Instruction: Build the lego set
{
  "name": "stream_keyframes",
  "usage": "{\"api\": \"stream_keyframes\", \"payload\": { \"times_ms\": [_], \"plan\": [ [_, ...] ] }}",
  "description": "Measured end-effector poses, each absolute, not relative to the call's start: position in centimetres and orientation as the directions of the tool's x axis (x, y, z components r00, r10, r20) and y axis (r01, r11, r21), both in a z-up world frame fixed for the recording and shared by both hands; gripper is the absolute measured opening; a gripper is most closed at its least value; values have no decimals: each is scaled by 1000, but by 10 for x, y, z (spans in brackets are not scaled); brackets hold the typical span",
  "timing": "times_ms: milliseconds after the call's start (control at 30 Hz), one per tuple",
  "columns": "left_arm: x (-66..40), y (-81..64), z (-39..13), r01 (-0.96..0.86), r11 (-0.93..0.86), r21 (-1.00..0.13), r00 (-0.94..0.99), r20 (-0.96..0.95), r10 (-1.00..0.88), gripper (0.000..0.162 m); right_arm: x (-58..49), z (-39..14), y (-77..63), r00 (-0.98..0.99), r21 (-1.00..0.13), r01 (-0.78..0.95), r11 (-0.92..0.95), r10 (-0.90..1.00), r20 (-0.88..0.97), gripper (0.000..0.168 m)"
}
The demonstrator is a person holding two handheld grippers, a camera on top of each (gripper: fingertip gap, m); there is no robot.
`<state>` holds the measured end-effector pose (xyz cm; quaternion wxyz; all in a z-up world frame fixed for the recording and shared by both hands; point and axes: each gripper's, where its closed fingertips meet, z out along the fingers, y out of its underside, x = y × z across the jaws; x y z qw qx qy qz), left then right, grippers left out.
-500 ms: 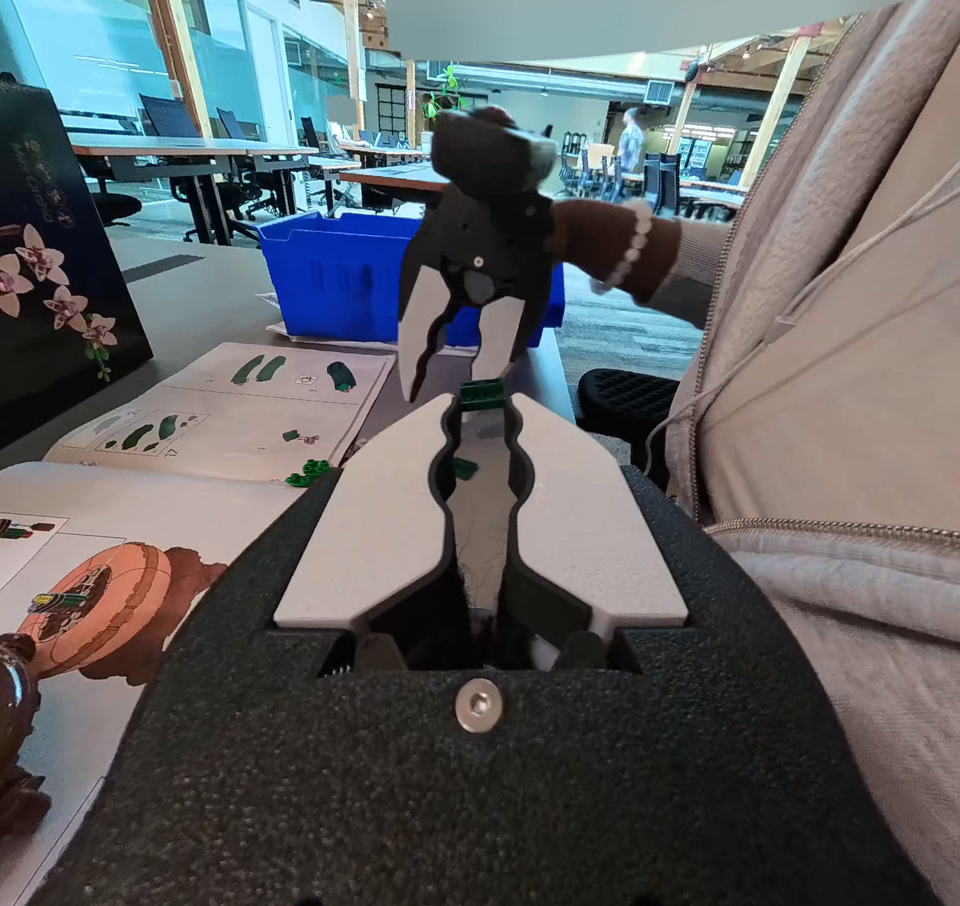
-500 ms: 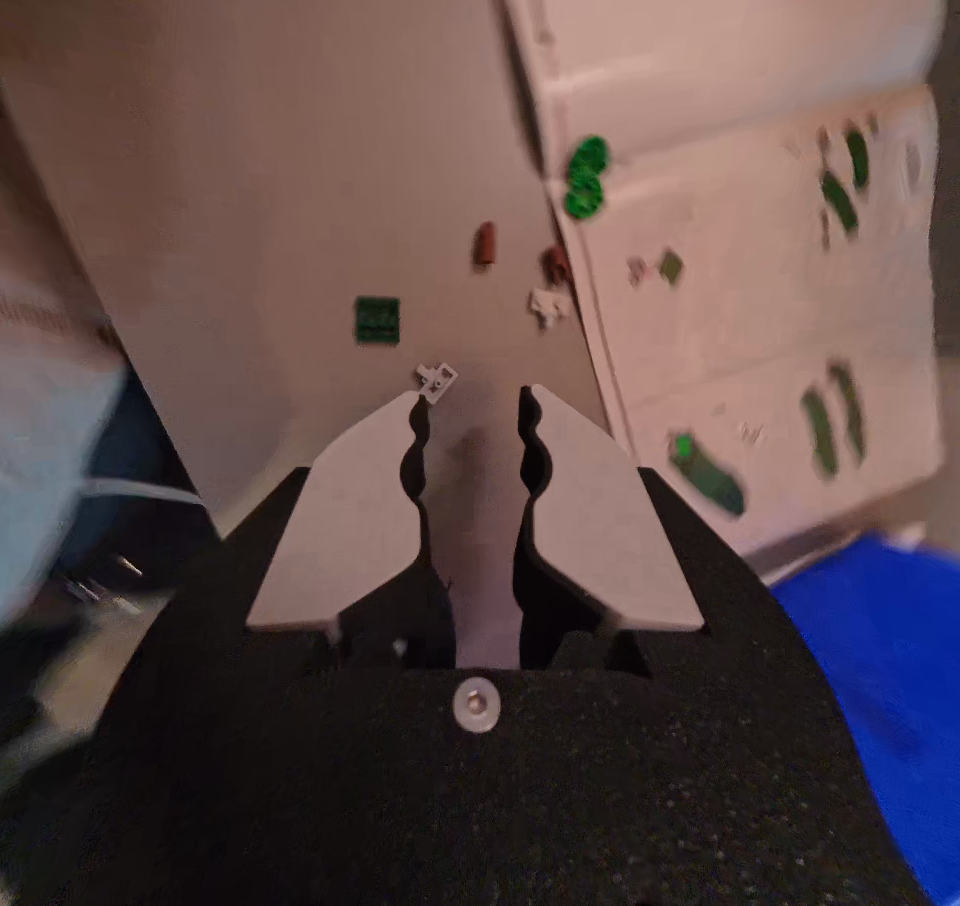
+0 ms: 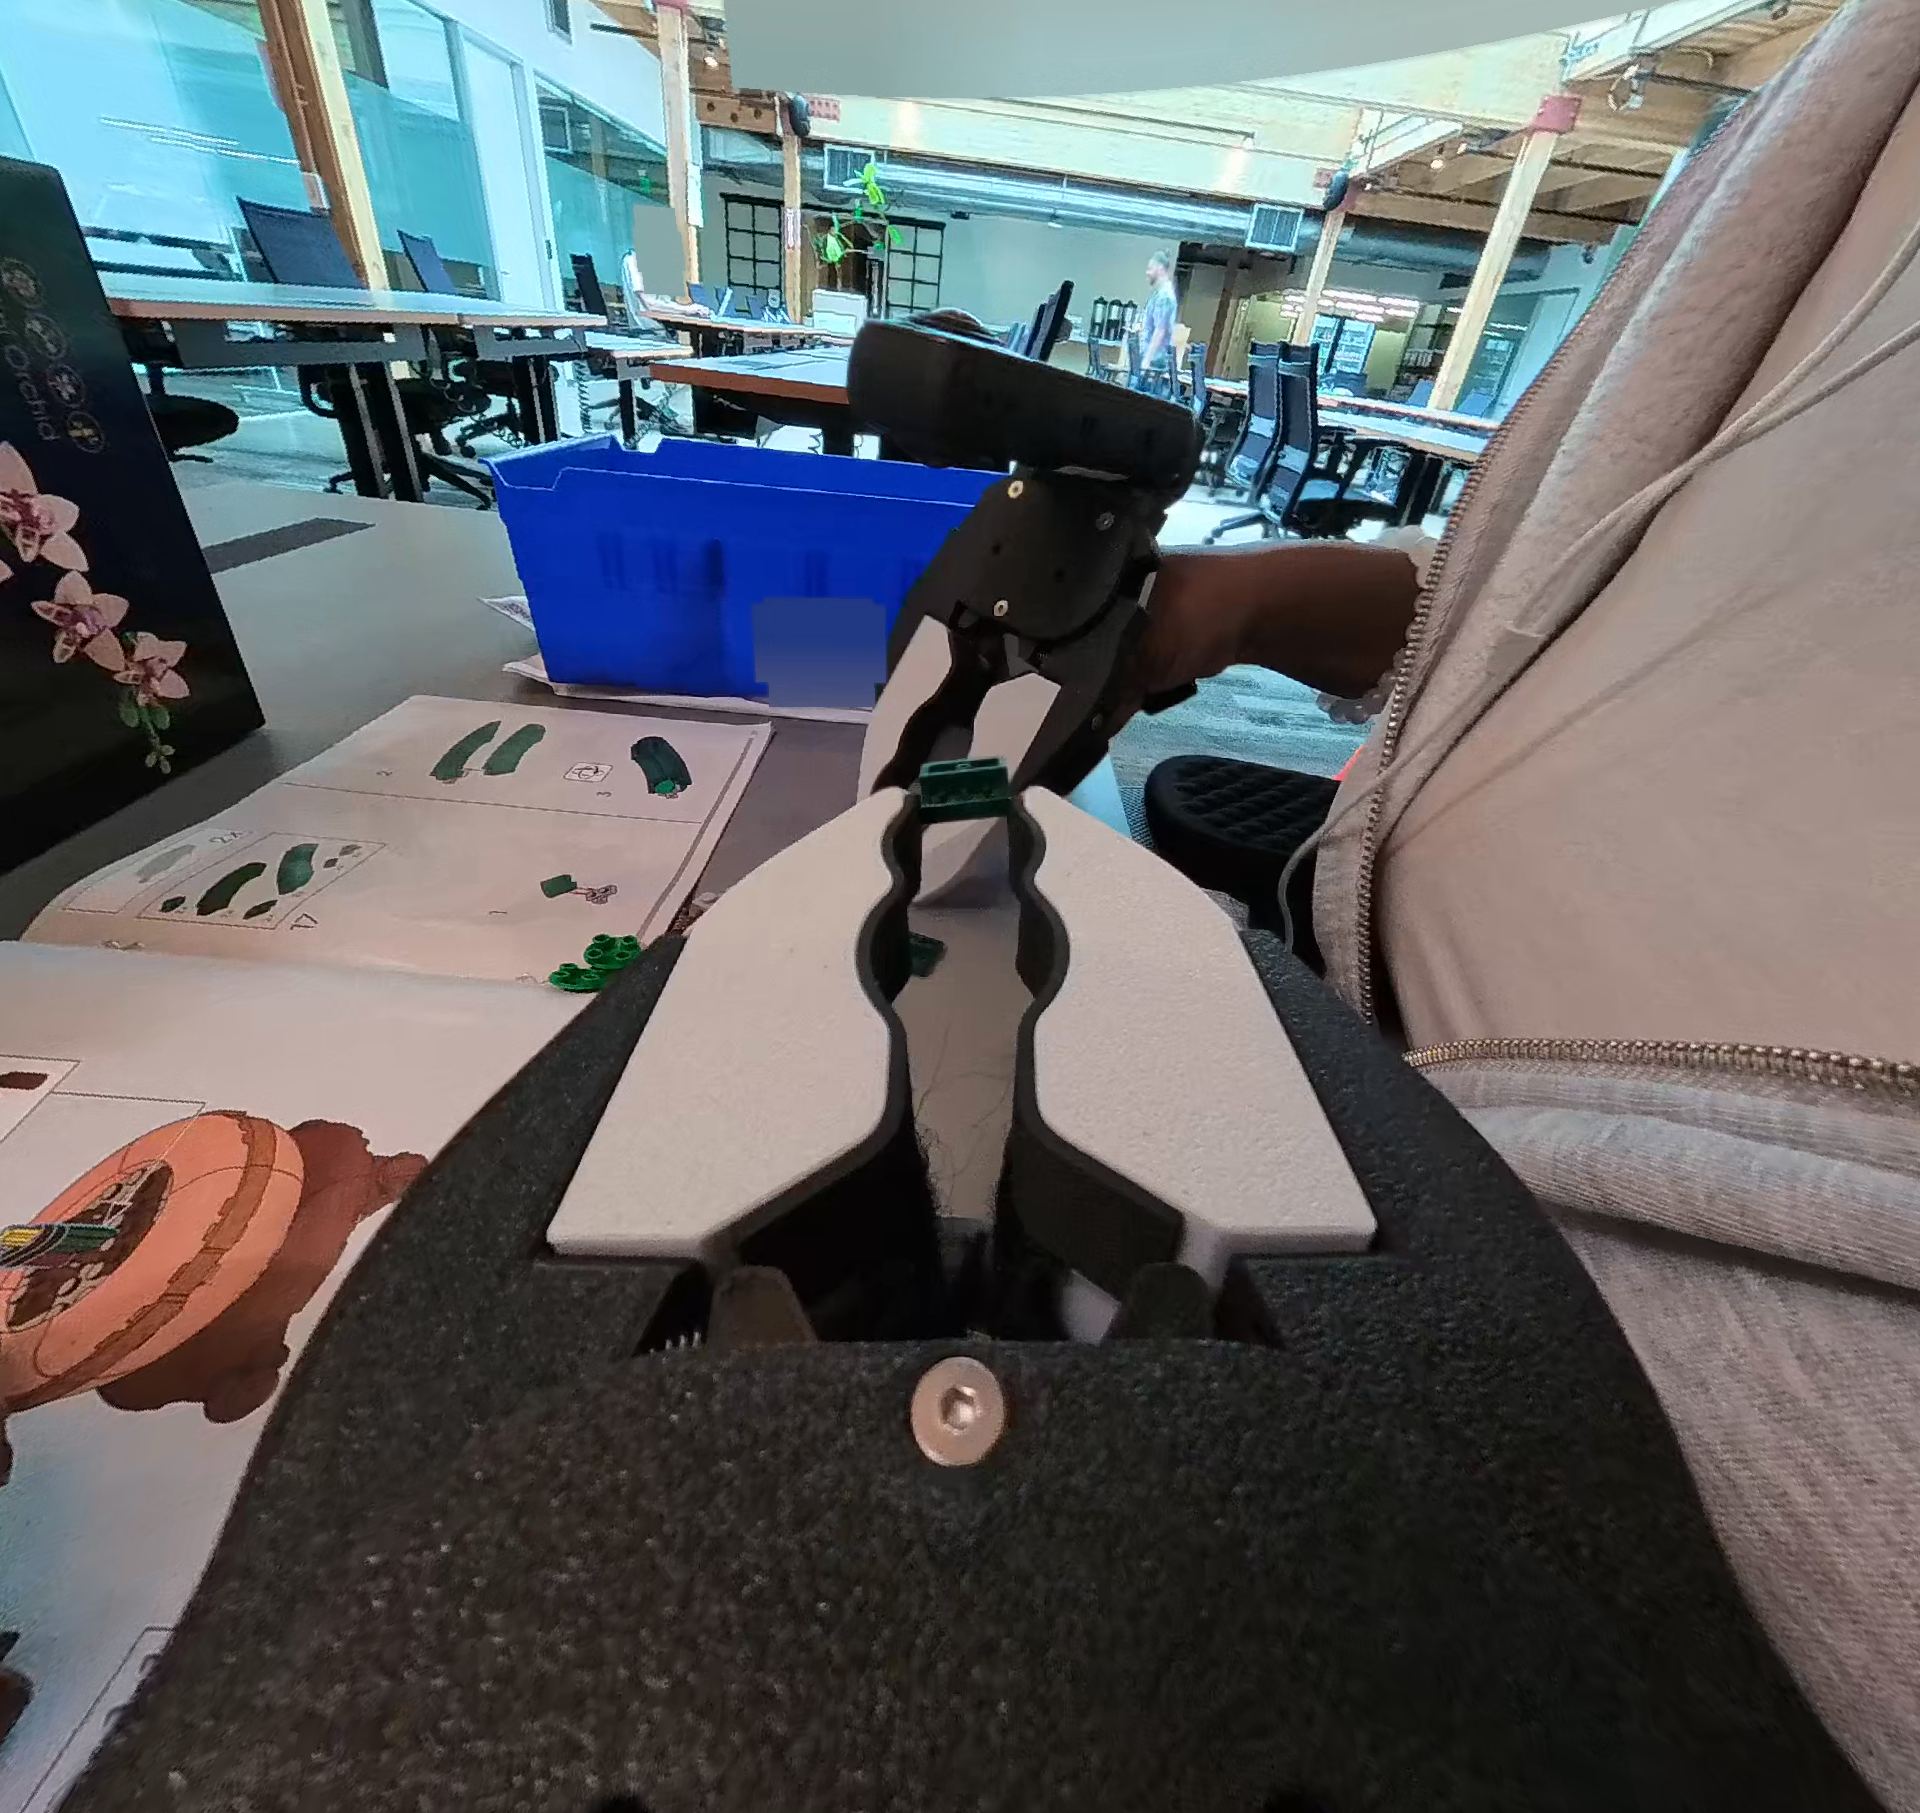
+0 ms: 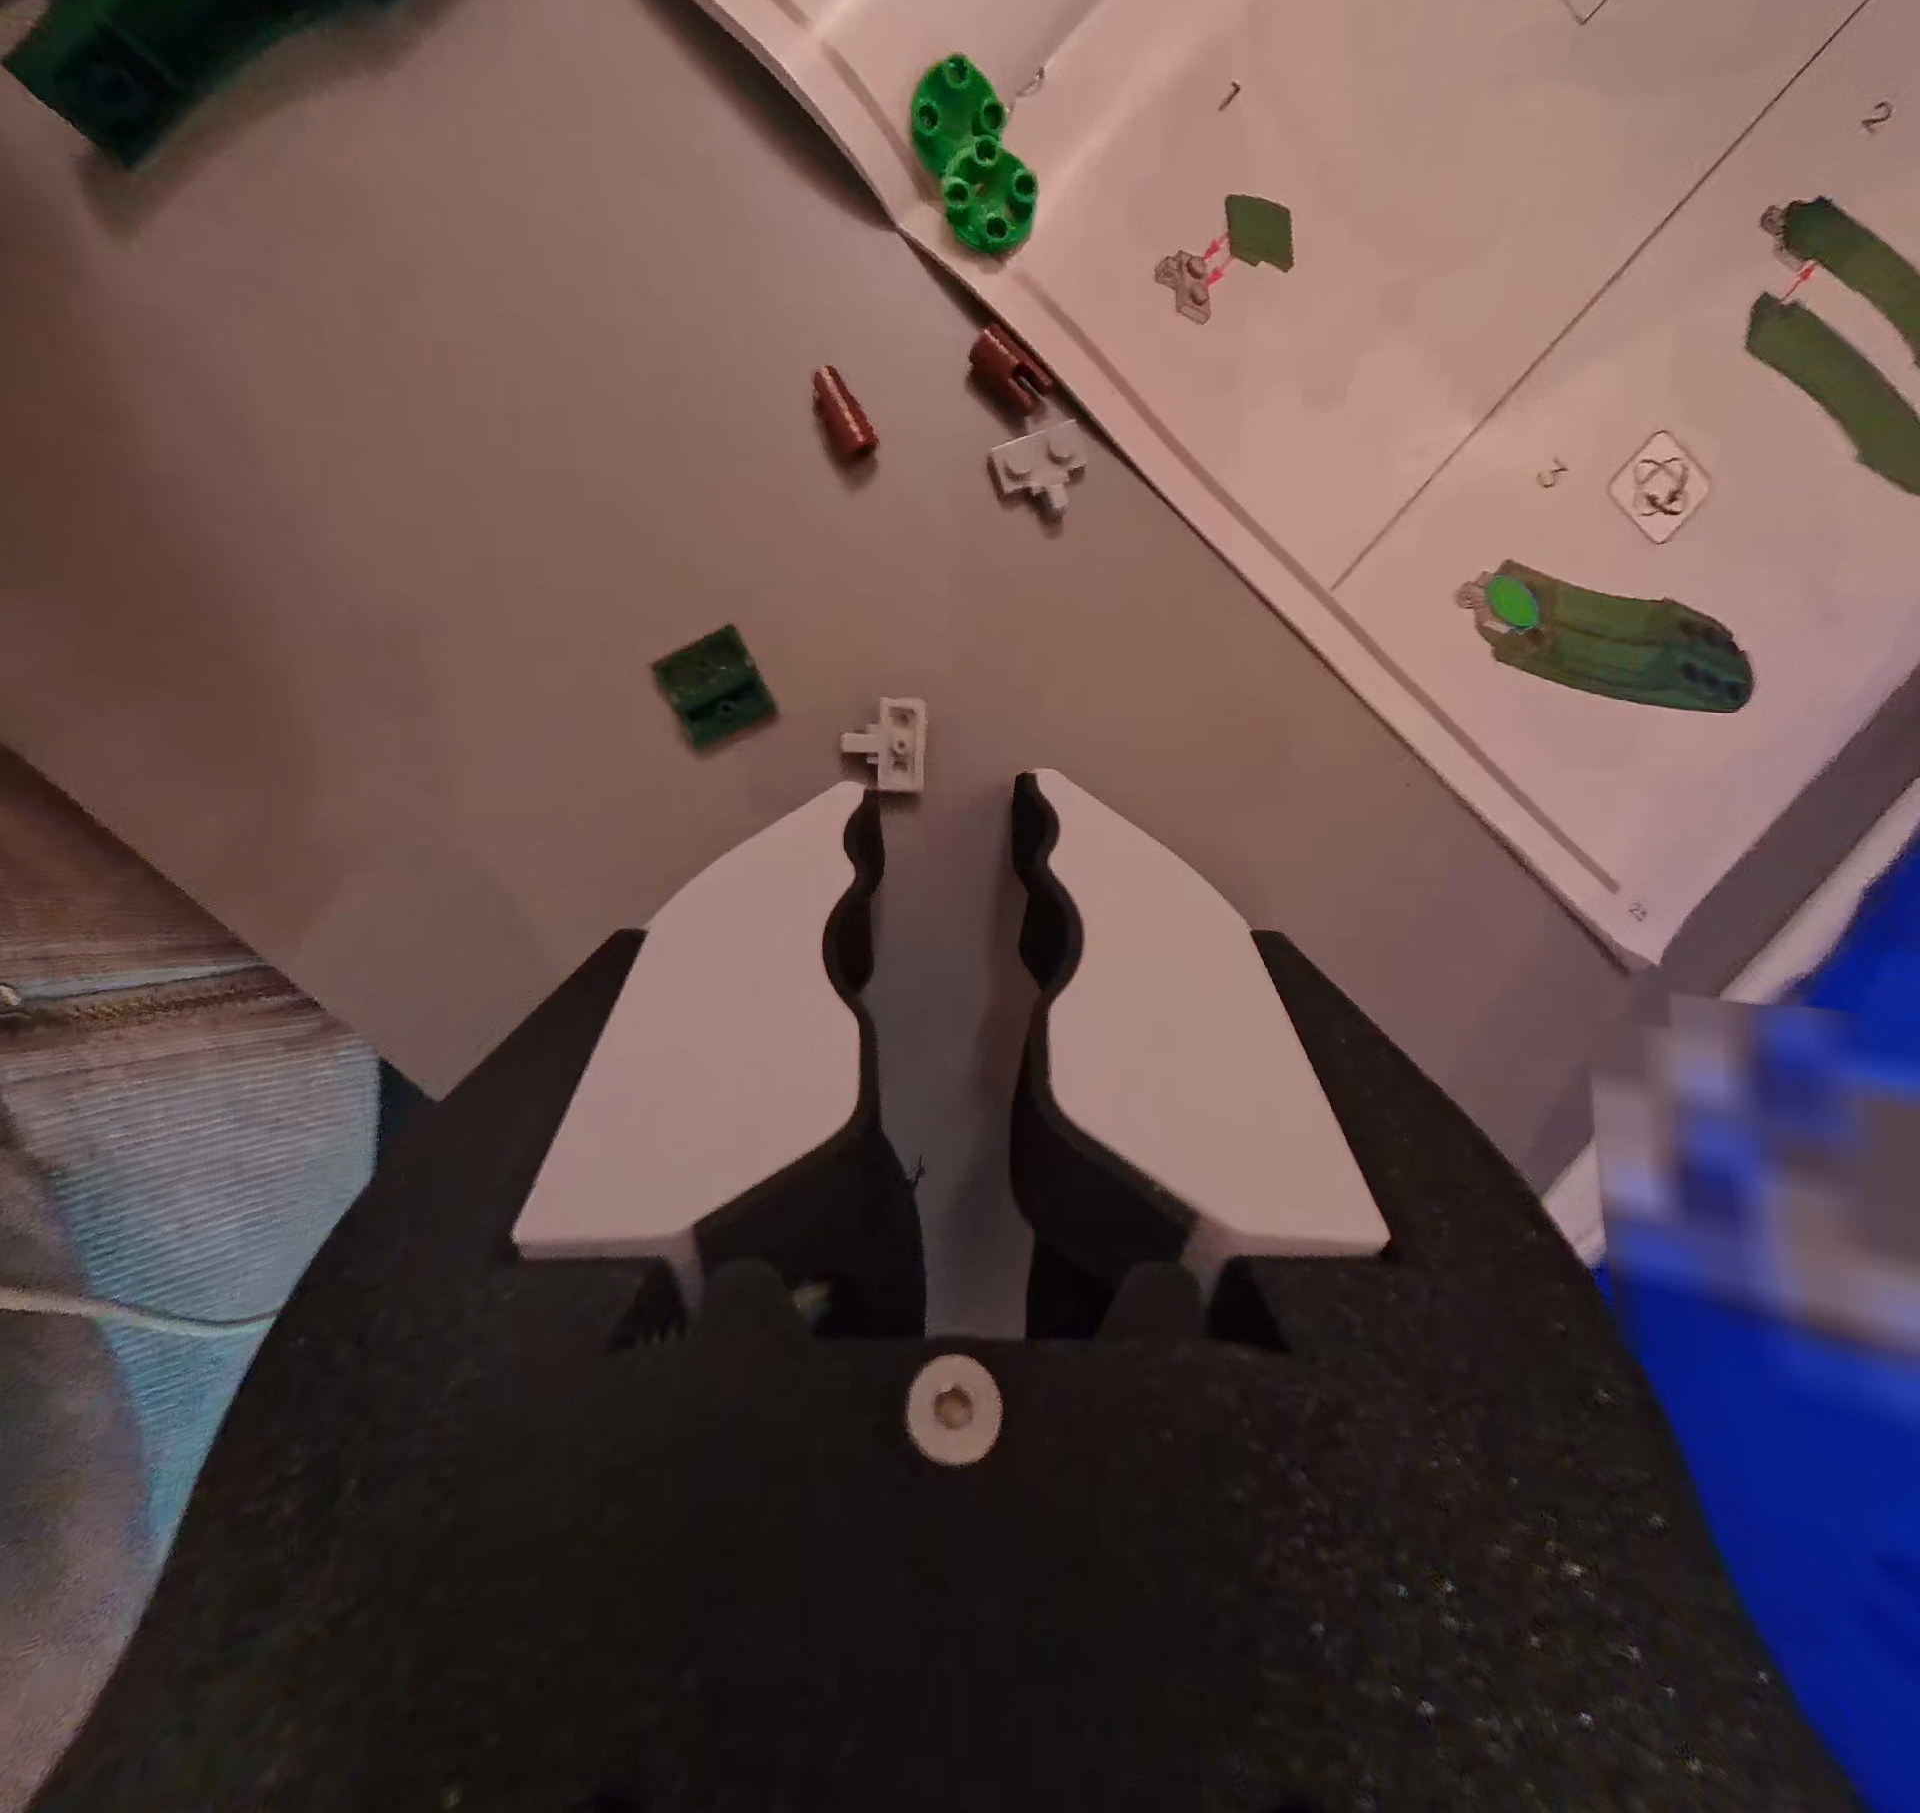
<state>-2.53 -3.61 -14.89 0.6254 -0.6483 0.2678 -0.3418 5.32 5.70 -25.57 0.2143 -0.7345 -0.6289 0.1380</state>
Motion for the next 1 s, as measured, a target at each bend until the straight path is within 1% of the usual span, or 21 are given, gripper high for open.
{"api": "stream_keyframes", "payload": {
  "times_ms": [100, 167, 200, 267, 333, 433, 567, 733, 767, 900, 1000],
  "plan": [
    [-25, -36, -151, 87, -83, -993, 623, 119, -773, 15, 60, -253, 79, 135, -459, 888, -38, 974, 181, 21],
    [-25, -37, -151, 88, -84, -993, 624, 120, -772, 15, 60, -248, 96, 132, -461, 887, -3, 960, 249, 18],
    [-25, -37, -151, 87, -81, -993, 625, 118, -772, 15, 59, -246, 97, 135, -471, 882, -7, 962, 238, 17],
    [-24, -38, -149, 81, -75, -994, 627, 109, -771, 15, 55, -243, 84, 168, -507, 858, -74, 976, 142, 15],
    [-25, -37, -149, 76, -75, -994, 632, 106, -768, 15, 56, -242, 67, 194, -514, 847, -136, 979, 60, 15],
    [-24, -37, -152, 80, -84, -993, 626, 116, -771, 15, 60, -247, 62, 164, -496, 864, -86, 980, 115, 16],
    [-23, -37, -151, 74, -75, -994, 620, 105, -777, 15, 52, -254, 62, 157, -509, 855, -97, 985, 76, 17],
    [-22, -38, -149, 76, -68, -995, 616, 101, -781, 15, 43, -251, 92, 143, -517, 856, -16, 968, 207, 15],
    [-22, -38, -149, 76, -69, -995, 616, 101, -781, 15, 42, -251, 94, 143, -525, 851, -13, 968, 207, 15],
    [-21, -38, -150, 71, -66, -995, 620, 96, -778, 15, 38, -242, 74, 120, -597, 800, -57, 991, 66, 17],
    [-22, -38, -150, 79, -72, -994, 618, 106, -779, 15, 37, -240, 55, 39, -626, 778, -53, 999, -37, 31]
  ]
}}
